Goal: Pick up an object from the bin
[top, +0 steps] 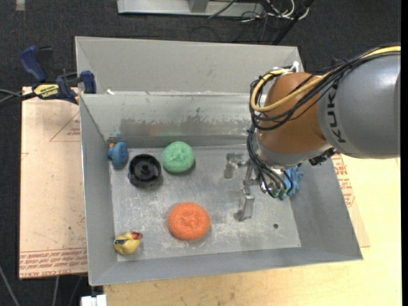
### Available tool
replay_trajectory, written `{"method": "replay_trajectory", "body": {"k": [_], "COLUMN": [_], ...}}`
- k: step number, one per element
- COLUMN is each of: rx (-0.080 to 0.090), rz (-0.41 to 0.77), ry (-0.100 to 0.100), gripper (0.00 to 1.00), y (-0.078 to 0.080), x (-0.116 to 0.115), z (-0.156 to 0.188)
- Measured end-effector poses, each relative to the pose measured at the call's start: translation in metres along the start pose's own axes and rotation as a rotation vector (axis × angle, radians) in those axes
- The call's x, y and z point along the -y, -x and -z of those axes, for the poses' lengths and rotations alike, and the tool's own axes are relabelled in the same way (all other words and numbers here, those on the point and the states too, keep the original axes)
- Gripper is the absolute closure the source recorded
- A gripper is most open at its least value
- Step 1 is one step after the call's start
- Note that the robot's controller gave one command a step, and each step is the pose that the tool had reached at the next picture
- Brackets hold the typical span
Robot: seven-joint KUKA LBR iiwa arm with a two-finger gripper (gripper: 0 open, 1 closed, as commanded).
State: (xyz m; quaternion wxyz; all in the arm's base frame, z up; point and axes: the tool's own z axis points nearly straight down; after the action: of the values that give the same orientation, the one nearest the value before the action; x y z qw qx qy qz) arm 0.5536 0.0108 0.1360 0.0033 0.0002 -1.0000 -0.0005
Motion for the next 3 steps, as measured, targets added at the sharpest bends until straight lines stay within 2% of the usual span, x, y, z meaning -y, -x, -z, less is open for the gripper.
{"method": "replay_trajectory", "body": {"k": [1,2,3], "rx": [0.007,0.005,0.001], "rz": [0.0,0.057,0.098], "ry": [0.0,-0.001,0.003], "gripper": [0.0,0.0,0.0], "y": [0.001,-0.039,-0.041], "x": [0.0,-0.044,-0.064], "z": [0.004,-0.008,-0.025]}}
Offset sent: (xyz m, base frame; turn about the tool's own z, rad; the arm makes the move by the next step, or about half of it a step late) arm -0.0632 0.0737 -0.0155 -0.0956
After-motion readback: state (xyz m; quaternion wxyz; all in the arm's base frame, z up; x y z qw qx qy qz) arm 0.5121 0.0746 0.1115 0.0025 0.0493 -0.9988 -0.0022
